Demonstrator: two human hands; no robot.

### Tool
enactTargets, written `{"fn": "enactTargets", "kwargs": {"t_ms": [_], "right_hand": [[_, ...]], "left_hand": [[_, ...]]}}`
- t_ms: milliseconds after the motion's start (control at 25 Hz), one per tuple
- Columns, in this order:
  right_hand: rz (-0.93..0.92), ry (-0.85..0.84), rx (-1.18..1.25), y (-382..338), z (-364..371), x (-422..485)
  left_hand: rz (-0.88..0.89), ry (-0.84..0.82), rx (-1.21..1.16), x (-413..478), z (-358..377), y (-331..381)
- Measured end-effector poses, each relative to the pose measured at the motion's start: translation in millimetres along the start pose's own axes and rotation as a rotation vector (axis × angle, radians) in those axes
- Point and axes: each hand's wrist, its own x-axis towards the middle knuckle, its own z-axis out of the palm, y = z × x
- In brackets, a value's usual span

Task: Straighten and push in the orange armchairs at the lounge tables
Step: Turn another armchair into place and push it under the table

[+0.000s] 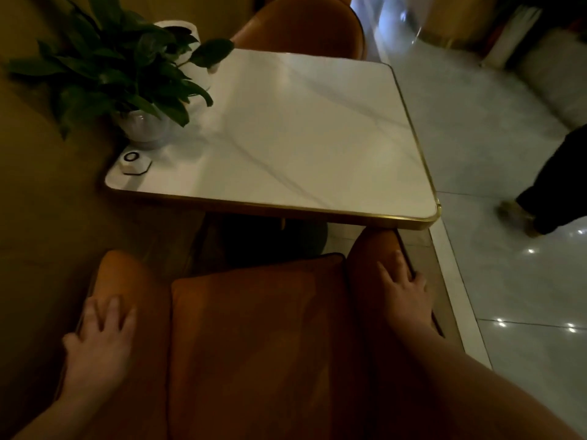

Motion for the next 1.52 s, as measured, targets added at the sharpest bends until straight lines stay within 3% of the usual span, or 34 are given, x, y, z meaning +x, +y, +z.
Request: {"fn": "enactTargets", "kwargs": {"t_ms": [640, 1160, 1520], "right_hand": [[0.048, 0.107, -0.050, -7.6, 6.6, -2.0], [0.178, 0.031, -0.122, -48.3, 4.0, -6.8], [0.167, 0.012, -0.161, -49.5, 0.4, -7.7]], "left_hand": [[0.136, 0.073, 0.036, 54.3, -23.0, -9.0], [0.174, 0.219, 0.244, 107.0, -22.0, -14.4], [0.176, 0.209, 0.235, 113.3, -15.3, -19.3]]}}
